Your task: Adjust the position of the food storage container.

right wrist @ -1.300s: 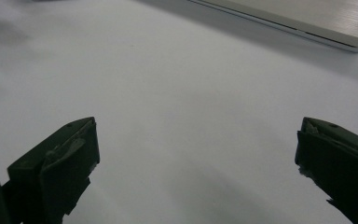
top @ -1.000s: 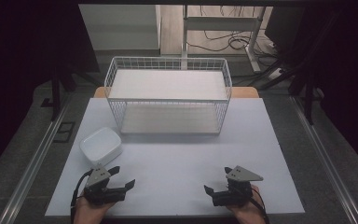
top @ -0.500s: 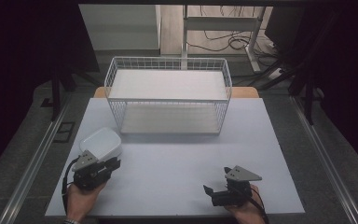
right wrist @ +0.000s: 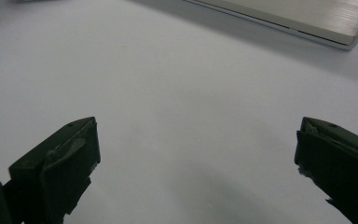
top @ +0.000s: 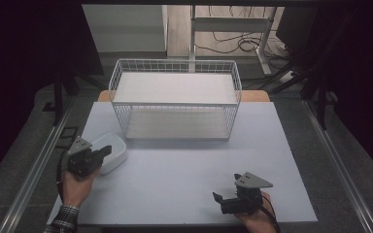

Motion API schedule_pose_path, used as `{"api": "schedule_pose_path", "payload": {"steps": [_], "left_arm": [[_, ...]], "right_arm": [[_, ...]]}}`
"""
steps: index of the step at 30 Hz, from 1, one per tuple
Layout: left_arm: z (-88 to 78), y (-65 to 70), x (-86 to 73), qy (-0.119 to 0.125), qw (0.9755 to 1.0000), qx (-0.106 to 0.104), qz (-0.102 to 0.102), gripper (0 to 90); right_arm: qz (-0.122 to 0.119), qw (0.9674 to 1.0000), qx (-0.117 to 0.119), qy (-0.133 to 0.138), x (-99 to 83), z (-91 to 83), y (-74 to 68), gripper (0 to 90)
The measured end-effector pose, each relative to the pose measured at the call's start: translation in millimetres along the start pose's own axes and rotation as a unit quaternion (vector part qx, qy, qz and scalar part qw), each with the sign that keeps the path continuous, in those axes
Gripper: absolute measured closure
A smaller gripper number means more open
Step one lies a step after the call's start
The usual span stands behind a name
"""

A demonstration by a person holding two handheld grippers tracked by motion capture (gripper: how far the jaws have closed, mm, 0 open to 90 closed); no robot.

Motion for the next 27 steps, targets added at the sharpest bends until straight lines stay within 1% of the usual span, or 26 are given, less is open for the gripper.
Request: {"api": "schedule_pose_path", "payload": {"steps": [1,2,3,4,6,10,15,18,20,23,24,25,27], "left_arm": [[3.3,-11.4,2.3,0.002,0.9999,0.006,-0.009,89.8],[3.3,-11.4,2.3,0.002,0.9999,0.006,-0.009,89.8],[5.2,-19.1,3.4,0.000,0.9998,0.015,-0.010,89.8],[6.5,-23.7,4.1,0.000,0.9998,0.019,-0.010,89.8],[9.7,-36.1,6.5,0.000,0.9994,0.030,-0.016,89.9],[18.2,-58.9,8.1,-0.007,0.9983,0.052,-0.024,89.9],[30.6,-79.5,7.4,-0.015,0.9968,0.070,-0.035,89.8],[37.7,-85.8,5.9,-0.023,0.9962,0.076,-0.037,89.8],[42.0,-88.1,4.7,-0.031,0.9959,0.078,-0.035,89.9],[47.4,-86.7,3.4,-0.042,0.9959,0.075,-0.029,89.9],[47.7,-86.1,3.5,-0.043,0.9958,0.076,-0.027,89.9],[48.1,-84.4,3.7,-0.044,0.9961,0.071,-0.028,89.9],[48.9,-79.5,3.9,-0.044,0.9966,0.065,-0.024,89.9]], "right_arm": [[-0.001,1.0000,-0.002,-0.002,-0.4,0.0,0.3,0.1],[-0.001,1.0000,-0.002,-0.002,-0.4,0.0,0.3,0.1],[-0.001,1.0000,-0.001,-0.002,-0.5,0.0,0.2,0.2],[-0.001,1.0000,-0.001,-0.002,-0.5,0.1,0.1,0.3],[-0.002,1.0000,-0.001,-0.003,-0.6,0.2,-0.2,0.6],[-0.006,1.0000,-0.002,-0.006,-1.5,0.9,-0.1,0.9],[-0.006,0.9999,-0.002,-0.008,-2.1,1.1,0.1,1.4],[-0.008,0.9999,-0.001,-0.010,-2.5,1.3,-0.4,1.7],[-0.009,0.9999,-0.001,-0.011,-2.6,1.4,-0.3,1.8],[-0.010,0.9999,0.000,-0.011,-2.8,1.2,0.1,2.0],[-0.010,0.9999,0.000,-0.012,-2.9,1.2,0.2,2.0],[-0.010,0.9999,0.000,-0.012,-2.9,1.2,0.2,2.0],[-0.010,0.9999,0.001,-0.012,-2.9,1.2,-0.1,2.1]]}}
Point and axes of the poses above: each handheld gripper's, and its own axes: z roughly forward along the jaws, x roughly out of its top, y roughly to its right, the point moved 10 cm from there along z, roughly forward along the jaws, and after that the axes turned 3 degrees about x, right-handed, at the moved point
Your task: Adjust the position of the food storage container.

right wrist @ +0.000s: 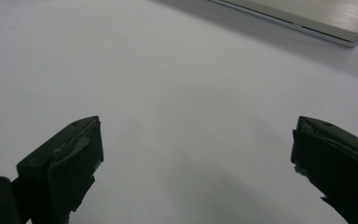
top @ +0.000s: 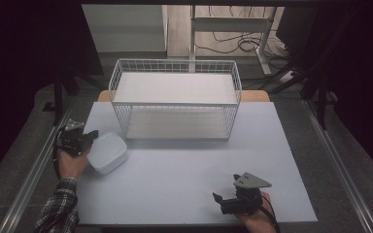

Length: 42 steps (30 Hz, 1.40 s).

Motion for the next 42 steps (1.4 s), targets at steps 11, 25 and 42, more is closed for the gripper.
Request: {"api": "schedule_pose_path", "payload": {"steps": [11,25,42], "left_arm": [[-2.9,43.4,-0.3,0.009,0.9989,-0.034,0.032,89.8],[-71.1,18.9,-61.7,0.008,0.9999,0.005,-0.008,89.8],[-26.6,47.2,-57.3,-0.025,0.9992,-0.030,-0.005,89.7]], "right_arm": [[-0.002,1.0000,0.001,0.002,0.8,-0.6,-0.7,2.4],[-0.008,0.9999,0.006,0.008,3.5,-1.9,-3.2,6.1],[-0.003,0.9997,0.024,0.003,13.9,1.7,-5.1,24.3]]}}
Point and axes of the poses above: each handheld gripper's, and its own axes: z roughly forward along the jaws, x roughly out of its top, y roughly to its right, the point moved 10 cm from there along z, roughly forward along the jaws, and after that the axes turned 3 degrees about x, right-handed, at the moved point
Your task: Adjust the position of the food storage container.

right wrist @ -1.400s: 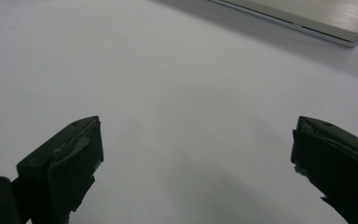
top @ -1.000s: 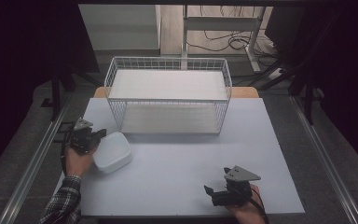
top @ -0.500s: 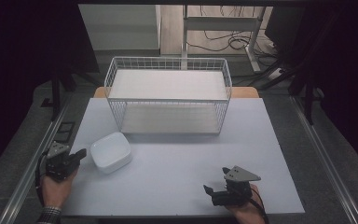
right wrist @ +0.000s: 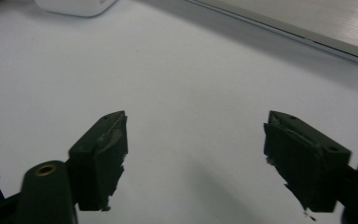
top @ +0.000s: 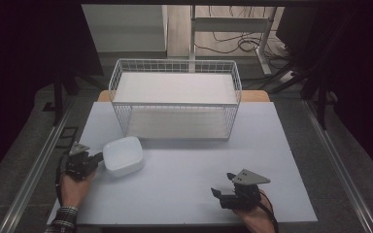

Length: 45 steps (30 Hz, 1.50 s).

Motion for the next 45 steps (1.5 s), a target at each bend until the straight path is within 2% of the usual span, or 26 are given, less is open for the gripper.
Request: {"api": "schedule_pose_path", "payload": {"steps": [4,7,9,16,18,19,21,28,31,32,33,34,38,40,41,45], "left_arm": [[6.1,11.2,5.3,0.002,0.9999,-0.015,0.002,89.8],[10.5,20.6,9.3,0.005,0.9997,-0.025,0.003,89.7],[13.4,27.7,11.9,0.006,0.9994,-0.033,0.003,89.7],[27.9,54.7,20.3,0.004,0.9982,-0.057,0.020,89.7],[30.3,62.2,21.8,0.003,0.9977,-0.064,0.025,89.7],[33.0,71.9,22.7,0.001,0.9969,-0.073,0.030,89.7],[34.3,76.8,22.9,0.000,0.9965,-0.077,0.033,89.7],[41.0,111.0,23.8,-0.007,0.9927,-0.104,0.060,89.7],[44.1,122.7,25.8,-0.009,0.9910,-0.111,0.074,89.7],[45.8,123.7,28.3,-0.006,0.9910,-0.107,0.081,89.7],[48.9,121.1,31.5,-0.004,0.9917,-0.092,0.089,89.7],[53.0,118.3,34.6,-0.005,0.9925,-0.085,0.088,89.7],[67.9,114.3,47.9,0.009,0.9938,-0.094,0.059,89.7],[72.1,113.0,52.1,0.011,0.9938,-0.093,0.060,89.7],[73.5,114.7,53.8,0.012,0.9937,-0.098,0.054,89.7],[74.4,120.5,53.6,0.010,0.9931,-0.102,0.057,89.8]], "right_arm": [[0.008,0.9998,0.016,-0.002,6.7,4.8,-3.0,35.5],[-0.001,0.9997,0.024,-0.008,14.4,11.8,-5.0,48.2],[-0.006,0.9996,0.024,-0.011,16.3,14.2,-4.7,51.2],[-0.025,0.9992,0.020,-0.023,32.8,35.6,5.8,73.3],[-0.024,0.9992,0.018,-0.027,39.7,47.9,11.4,80.2],[-0.023,0.9992,0.016,-0.029,41.6,52.5,13.6,81.6],[-0.020,0.9992,0.015,-0.031,43.2,57.1,15.9,83.1],[0.019,0.9991,0.024,-0.029,54.5,89.2,24.5,87.9],[0.020,0.9993,0.018,-0.027,60.1,104.0,28.4,88.9],[0.020,0.9993,0.018,-0.027,60.1,104.0,28.4,88.9],[0.025,0.9993,0.017,-0.021,64.4,110.7,31.2,89.0],[0.025,0.9993,0.017,-0.021,64.4,110.7,31.2,89.0],[0.042,0.9988,0.019,-0.016,74.1,125.3,33.7,88.9],[0.048,0.9985,0.023,-0.016,78.7,133.9,32.0,88.9],[0.044,0.9987,0.019,-0.019,80.4,137.8,31.5,88.9],[0.036,0.9990,0.005,-0.025,86.8,149.2,33.0,88.4]]}}
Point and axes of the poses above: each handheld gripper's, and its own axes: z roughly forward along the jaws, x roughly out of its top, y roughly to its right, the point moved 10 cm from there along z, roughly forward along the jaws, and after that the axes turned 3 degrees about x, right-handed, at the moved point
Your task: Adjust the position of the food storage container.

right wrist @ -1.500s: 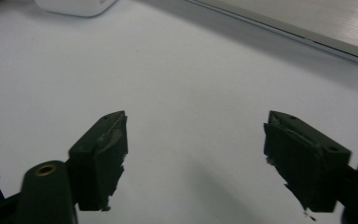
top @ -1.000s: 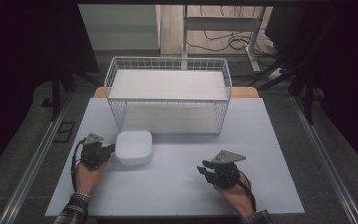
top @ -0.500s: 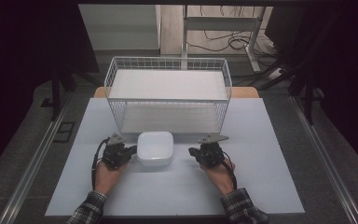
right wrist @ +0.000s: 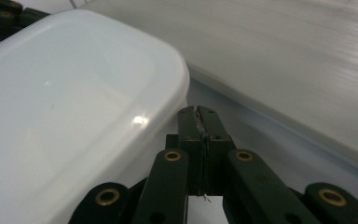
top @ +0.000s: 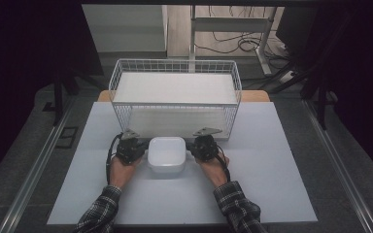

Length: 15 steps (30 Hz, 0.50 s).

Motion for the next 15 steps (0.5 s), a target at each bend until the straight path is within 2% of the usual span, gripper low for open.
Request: {"api": "schedule_pose_path", "payload": {"steps": [6,12,15], "left_arm": [[-0.3,15.7,-4.5,-0.006,0.9999,-0.014,0.006,89.8],[-7.6,37.3,-12.0,-0.017,0.9994,-0.028,0.014,89.8],[-11.8,48.8,-16.5,-0.022,0.9988,-0.035,0.028,89.8]], "right_arm": [[-0.004,0.9999,-0.007,-0.008,-3.8,-5.1,5.0,88.6],[0.005,1.0000,0.001,-0.008,-17.4,-21.8,3.1,88.5],[0.009,0.9999,0.003,-0.010,-26.0,-31.3,1.3,88.6]]}}
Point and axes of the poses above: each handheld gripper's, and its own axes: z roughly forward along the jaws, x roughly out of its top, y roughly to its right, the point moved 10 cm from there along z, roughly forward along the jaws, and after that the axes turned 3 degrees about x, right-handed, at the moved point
